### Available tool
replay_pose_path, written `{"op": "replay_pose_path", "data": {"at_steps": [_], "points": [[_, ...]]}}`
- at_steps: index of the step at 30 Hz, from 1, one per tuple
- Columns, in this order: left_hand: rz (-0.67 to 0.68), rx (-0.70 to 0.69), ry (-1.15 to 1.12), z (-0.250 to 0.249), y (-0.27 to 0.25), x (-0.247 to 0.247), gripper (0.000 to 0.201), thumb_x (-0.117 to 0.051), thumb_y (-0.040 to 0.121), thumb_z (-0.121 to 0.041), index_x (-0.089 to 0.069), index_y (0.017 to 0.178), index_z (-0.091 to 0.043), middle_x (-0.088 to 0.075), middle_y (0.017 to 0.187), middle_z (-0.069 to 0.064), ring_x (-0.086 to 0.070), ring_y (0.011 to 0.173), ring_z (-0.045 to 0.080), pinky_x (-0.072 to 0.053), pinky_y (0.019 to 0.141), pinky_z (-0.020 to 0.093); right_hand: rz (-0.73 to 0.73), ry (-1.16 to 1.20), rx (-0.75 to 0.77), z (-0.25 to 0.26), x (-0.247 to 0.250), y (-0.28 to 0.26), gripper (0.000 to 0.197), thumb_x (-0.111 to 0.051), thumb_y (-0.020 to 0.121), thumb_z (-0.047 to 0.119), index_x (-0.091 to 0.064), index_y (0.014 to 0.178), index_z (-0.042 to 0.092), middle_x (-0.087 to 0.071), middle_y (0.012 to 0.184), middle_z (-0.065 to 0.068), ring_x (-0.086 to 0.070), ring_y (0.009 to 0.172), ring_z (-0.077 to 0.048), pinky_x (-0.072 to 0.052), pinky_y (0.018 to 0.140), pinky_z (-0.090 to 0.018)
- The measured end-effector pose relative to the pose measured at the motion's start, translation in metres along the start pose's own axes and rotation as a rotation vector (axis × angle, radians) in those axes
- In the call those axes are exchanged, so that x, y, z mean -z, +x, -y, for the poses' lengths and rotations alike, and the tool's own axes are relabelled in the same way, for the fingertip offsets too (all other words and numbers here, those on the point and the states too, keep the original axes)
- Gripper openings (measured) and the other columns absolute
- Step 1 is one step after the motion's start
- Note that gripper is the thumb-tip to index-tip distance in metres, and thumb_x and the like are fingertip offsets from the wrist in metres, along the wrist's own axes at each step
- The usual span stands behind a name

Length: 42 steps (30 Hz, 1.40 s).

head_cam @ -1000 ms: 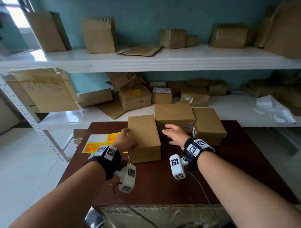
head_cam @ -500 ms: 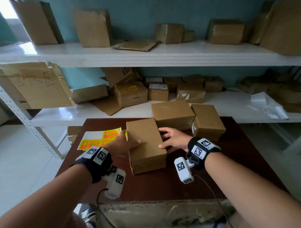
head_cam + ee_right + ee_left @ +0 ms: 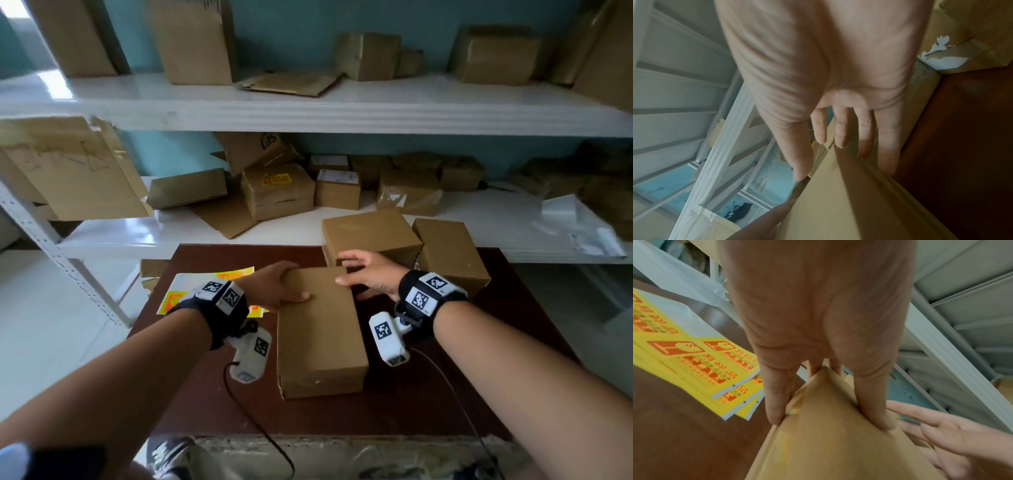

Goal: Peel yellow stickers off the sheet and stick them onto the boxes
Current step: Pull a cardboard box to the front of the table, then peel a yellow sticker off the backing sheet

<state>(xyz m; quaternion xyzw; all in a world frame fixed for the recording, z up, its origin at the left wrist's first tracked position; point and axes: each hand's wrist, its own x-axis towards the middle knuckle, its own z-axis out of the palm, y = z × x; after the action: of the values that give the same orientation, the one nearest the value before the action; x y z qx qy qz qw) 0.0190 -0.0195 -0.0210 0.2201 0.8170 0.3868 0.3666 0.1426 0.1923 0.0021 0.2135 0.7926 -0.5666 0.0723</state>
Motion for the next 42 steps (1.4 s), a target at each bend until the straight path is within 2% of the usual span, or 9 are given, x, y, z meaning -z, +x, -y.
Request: {"op": "replay_pose_path", "data": {"at_steps": [7,11,15,19,23,26,32,37,42], "points": [[-0.086,-0.079,0.014,0.004,-0.017,-0.027,0.081,-0.077,0.085,-0.036,-0.031,0.151,-0.030,-0.049,0.133,0.001,-0.063,0.104,0.019,-0.059,0.070,0.031,-0.057,-0.038,0.037,-0.017,-0.011,-0.029,0.058,-0.076,0.087,0.007,-0.057,0.139,0.022,-0.049,0.144,-0.002,-0.064,0.116,-0.027,-0.058,0.091,-0.055],[-0.136,-0.112,-0.017,0.013,-0.025,-0.035,0.062,-0.055,0.099,-0.039,-0.028,0.154,-0.027,-0.051,0.129,0.006,-0.061,0.088,0.012,-0.052,0.055,0.019,-0.066,-0.019,0.028,-0.020,-0.016,-0.041,0.057,-0.076,0.086,0.006,-0.058,0.138,0.024,-0.051,0.145,-0.004,-0.065,0.115,-0.028,-0.058,0.090,-0.054],[-0.230,-0.076,-0.075,0.025,-0.022,-0.015,0.044,-0.045,0.103,-0.042,-0.052,0.139,-0.017,-0.061,0.126,0.009,-0.060,0.112,0.025,-0.055,0.094,0.041,-0.061,-0.062,0.020,-0.015,-0.015,-0.041,0.057,-0.077,0.086,0.006,-0.059,0.136,0.024,-0.052,0.143,-0.003,-0.063,0.117,-0.027,-0.059,0.088,-0.053],[-0.397,-0.016,0.199,0.048,-0.010,0.017,0.037,-0.055,0.100,-0.027,-0.061,0.133,-0.012,-0.067,0.106,0.010,-0.062,0.088,0.024,-0.052,0.079,0.028,-0.066,-0.057,0.013,-0.015,-0.015,-0.038,0.055,-0.079,0.083,0.005,-0.061,0.133,0.023,-0.053,0.140,-0.002,-0.064,0.115,-0.027,-0.060,0.085,-0.055],[-0.368,0.105,0.580,0.068,0.003,0.033,0.041,-0.048,0.100,-0.044,-0.054,0.140,-0.036,-0.056,0.144,0.001,-0.050,0.132,0.025,-0.033,0.114,0.033,-0.061,-0.049,0.022,-0.015,-0.014,-0.034,0.054,-0.081,0.081,0.006,-0.063,0.129,0.022,-0.053,0.140,-0.001,-0.066,0.112,-0.026,-0.061,0.082,-0.055],[-0.272,0.136,0.745,0.082,0.021,0.031,0.057,-0.048,0.098,-0.053,-0.038,0.151,-0.034,-0.034,0.160,0.002,-0.029,0.147,0.026,-0.020,0.121,0.036,-0.058,-0.058,0.025,-0.014,-0.014,-0.030,0.053,-0.082,0.080,0.007,-0.063,0.127,0.024,-0.054,0.138,0.000,-0.065,0.113,-0.024,-0.061,0.082,-0.054],[-0.379,0.199,0.764,0.097,0.032,0.028,0.086,-0.069,0.081,-0.057,-0.031,0.151,-0.026,-0.038,0.151,0.011,-0.039,0.136,0.039,-0.039,0.108,0.047,-0.038,-0.207,-0.013,-0.003,-0.010,-0.029,0.056,-0.082,0.081,0.014,-0.061,0.131,0.026,-0.052,0.131,0.008,-0.056,0.119,-0.015,-0.061,0.082,-0.040],[-0.387,0.162,0.720,0.096,0.036,0.037,0.094,-0.080,0.072,-0.051,-0.035,0.150,-0.024,-0.046,0.149,0.007,-0.047,0.132,0.033,-0.044,0.106,0.045,-0.050,-0.288,0.027,0.000,-0.009,-0.025,0.052,-0.080,0.084,0.016,-0.061,0.133,0.022,-0.052,0.122,0.008,-0.050,0.115,-0.006,-0.051,0.073,-0.021],[-0.378,0.152,0.732,0.092,0.036,0.041,0.091,-0.083,0.069,-0.049,-0.042,0.147,-0.026,-0.052,0.145,0.004,-0.053,0.128,0.027,-0.047,0.104,0.042,-0.035,-0.250,0.023,0.010,-0.004,-0.025,0.041,-0.070,0.093,0.033,-0.061,0.131,0.025,-0.055,0.130,0.005,-0.055,0.120,-0.014,-0.056,0.086,-0.033]]}}
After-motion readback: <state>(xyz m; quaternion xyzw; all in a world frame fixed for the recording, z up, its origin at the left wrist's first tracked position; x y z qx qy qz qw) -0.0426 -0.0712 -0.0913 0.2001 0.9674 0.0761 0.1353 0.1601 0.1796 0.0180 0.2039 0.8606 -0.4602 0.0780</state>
